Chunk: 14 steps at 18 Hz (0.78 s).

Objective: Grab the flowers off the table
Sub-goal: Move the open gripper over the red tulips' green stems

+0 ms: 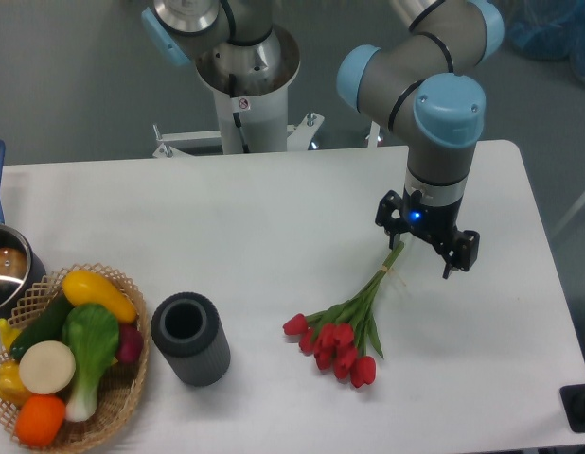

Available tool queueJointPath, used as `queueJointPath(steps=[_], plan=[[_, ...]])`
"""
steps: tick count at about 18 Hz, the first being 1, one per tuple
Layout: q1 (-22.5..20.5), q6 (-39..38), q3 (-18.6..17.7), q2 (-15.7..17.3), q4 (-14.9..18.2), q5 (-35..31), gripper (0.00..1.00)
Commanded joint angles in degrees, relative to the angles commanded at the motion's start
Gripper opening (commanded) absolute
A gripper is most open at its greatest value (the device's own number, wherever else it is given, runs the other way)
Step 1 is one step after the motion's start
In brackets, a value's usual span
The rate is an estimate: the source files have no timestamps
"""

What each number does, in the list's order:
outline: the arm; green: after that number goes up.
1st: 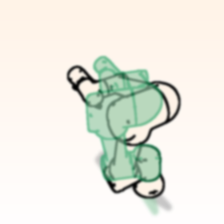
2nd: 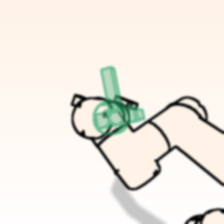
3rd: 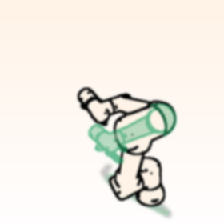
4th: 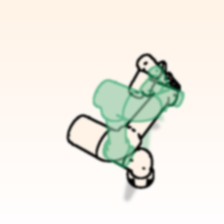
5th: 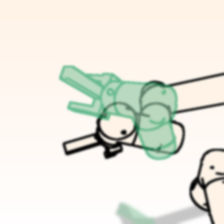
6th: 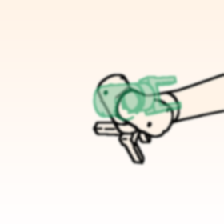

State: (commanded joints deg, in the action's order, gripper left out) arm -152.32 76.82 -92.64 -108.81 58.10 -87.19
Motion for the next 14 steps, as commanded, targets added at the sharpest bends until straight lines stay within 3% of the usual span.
queueJointPath(steps=[5, 9, 11, 14], plan=[[0.44, -0.88, -0.09, 0.0, -0.09, 0.0, 1.0], [2.37, -6.14, -0.26, -0.7, -0.44, 0.17, 1.0], [2.03, -6.07, -2.18, -0.62, -0.88, 3.83, 1.0], [2.2, -6.33, -4.3, -0.62, -5.09, 5.98, 1.0]])
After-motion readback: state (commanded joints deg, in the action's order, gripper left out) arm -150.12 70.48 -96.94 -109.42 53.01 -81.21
